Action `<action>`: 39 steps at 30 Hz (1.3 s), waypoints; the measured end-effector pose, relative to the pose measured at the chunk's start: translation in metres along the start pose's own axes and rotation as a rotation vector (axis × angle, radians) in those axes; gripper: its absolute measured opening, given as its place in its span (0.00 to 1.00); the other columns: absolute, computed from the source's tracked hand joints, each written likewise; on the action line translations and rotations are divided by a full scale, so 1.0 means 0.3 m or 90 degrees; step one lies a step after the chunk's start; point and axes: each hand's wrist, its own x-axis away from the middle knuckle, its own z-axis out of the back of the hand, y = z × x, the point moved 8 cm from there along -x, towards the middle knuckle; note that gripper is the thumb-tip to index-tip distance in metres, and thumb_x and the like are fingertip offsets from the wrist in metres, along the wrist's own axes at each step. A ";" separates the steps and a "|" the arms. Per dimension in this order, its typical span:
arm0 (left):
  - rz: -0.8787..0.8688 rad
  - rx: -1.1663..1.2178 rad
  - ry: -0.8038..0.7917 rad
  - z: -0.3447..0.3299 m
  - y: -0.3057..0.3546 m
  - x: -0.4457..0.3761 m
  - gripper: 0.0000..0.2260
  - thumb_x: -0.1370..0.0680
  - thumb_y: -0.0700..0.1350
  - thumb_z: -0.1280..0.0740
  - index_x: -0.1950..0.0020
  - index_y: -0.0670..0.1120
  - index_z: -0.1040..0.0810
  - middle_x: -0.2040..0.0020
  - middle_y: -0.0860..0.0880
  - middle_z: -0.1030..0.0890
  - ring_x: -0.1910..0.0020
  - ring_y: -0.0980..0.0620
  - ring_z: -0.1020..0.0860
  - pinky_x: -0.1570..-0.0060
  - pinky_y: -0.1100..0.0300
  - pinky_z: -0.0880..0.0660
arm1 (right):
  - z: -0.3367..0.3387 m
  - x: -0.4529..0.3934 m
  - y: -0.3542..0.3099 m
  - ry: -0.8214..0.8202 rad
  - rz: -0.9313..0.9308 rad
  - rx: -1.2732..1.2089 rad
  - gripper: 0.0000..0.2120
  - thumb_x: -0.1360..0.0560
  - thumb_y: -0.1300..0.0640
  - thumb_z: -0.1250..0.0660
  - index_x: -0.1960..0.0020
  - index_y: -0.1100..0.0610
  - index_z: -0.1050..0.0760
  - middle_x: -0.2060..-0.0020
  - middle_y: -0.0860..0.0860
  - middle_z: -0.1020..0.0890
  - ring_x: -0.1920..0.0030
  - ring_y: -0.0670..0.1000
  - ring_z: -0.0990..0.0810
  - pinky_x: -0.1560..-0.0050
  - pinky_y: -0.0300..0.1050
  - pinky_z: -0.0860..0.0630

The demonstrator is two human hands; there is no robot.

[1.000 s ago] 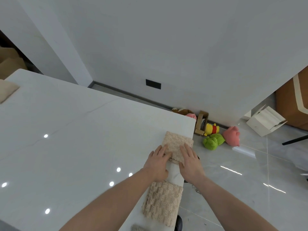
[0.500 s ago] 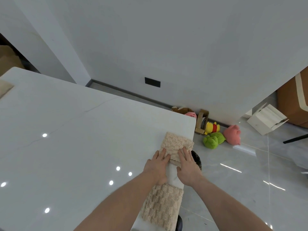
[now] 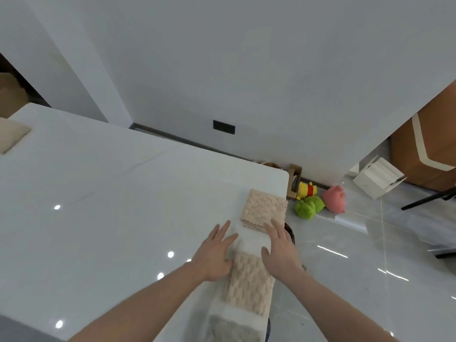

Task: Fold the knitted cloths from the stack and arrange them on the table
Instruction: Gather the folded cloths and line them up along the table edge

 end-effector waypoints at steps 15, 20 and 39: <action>0.057 0.213 -0.156 -0.396 -0.107 0.594 0.30 0.23 0.55 0.35 0.22 0.58 0.40 0.29 0.54 0.31 0.30 0.53 0.30 0.32 0.57 0.31 | -0.390 0.762 -0.025 0.028 -0.305 -0.261 0.29 0.22 0.54 0.32 0.24 0.51 0.39 0.32 0.49 0.32 0.36 0.52 0.25 0.38 0.50 0.24; 0.108 0.274 -0.144 -0.439 -0.092 0.601 0.32 0.25 0.51 0.35 0.22 0.54 0.39 0.31 0.53 0.26 0.35 0.54 0.26 0.34 0.56 0.28 | -0.531 0.835 0.053 -0.024 -0.469 -0.387 0.29 0.25 0.50 0.30 0.28 0.53 0.35 0.44 0.49 0.23 0.51 0.51 0.17 0.49 0.56 0.17; 0.178 0.357 -0.070 -0.226 0.011 0.291 0.32 0.20 0.43 0.35 0.18 0.47 0.44 0.21 0.47 0.36 0.24 0.46 0.33 0.28 0.59 0.36 | -0.311 0.525 0.083 0.001 -0.349 -0.337 0.31 0.20 0.52 0.34 0.21 0.53 0.40 0.26 0.52 0.31 0.36 0.55 0.22 0.40 0.52 0.22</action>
